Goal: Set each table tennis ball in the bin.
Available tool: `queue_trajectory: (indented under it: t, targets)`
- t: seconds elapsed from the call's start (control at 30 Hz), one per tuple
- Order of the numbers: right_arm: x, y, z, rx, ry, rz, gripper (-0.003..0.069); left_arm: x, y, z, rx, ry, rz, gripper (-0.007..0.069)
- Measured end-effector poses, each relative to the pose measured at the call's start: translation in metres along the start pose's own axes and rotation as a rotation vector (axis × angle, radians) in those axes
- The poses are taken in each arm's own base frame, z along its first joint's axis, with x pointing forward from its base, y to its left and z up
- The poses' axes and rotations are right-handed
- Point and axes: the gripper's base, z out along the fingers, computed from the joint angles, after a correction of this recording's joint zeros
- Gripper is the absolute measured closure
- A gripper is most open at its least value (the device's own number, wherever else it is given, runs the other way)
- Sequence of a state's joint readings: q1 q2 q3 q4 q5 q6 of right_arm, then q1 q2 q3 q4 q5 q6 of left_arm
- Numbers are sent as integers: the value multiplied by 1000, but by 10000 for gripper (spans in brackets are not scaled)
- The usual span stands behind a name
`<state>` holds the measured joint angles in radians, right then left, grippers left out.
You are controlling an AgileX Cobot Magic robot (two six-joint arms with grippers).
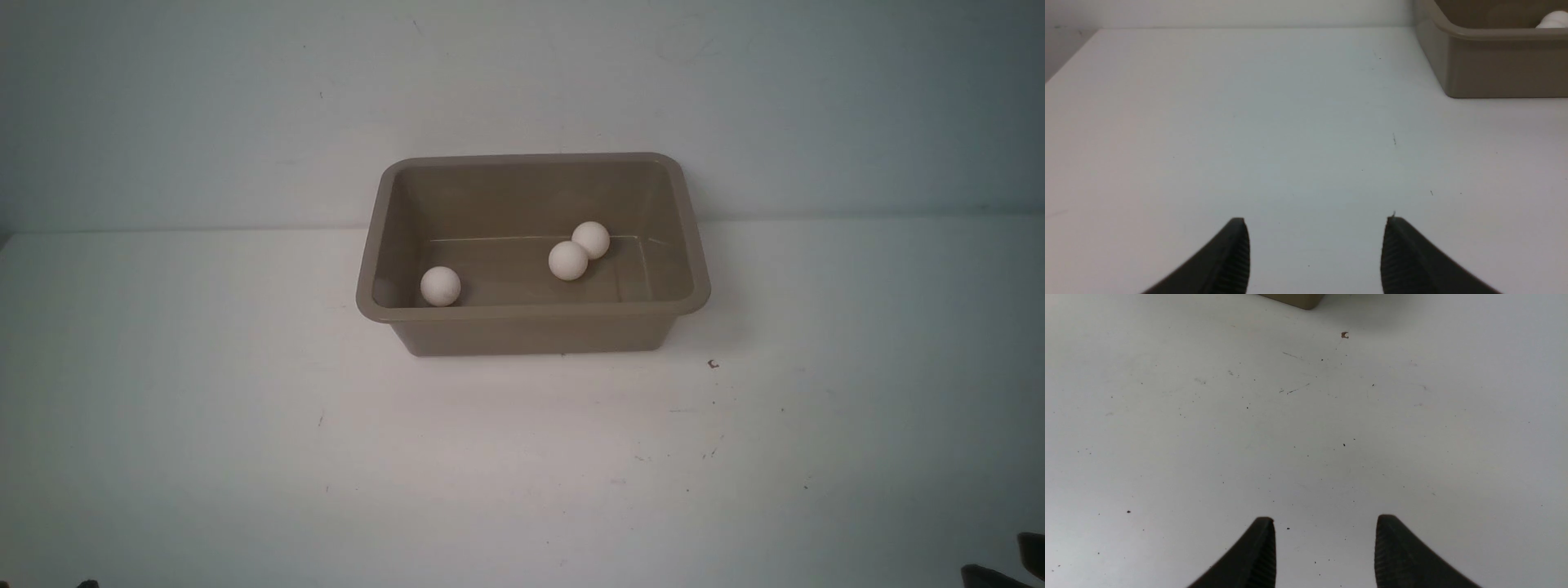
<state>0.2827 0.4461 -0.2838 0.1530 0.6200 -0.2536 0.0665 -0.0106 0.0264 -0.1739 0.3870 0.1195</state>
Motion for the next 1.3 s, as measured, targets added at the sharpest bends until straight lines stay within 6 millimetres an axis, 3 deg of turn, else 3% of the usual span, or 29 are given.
queue_trajectory:
  t: [1.3]
  targets:
    - [0, 0, 0, 0, 0, 1, 344, 0, 3, 0, -13, 5, 27, 230]
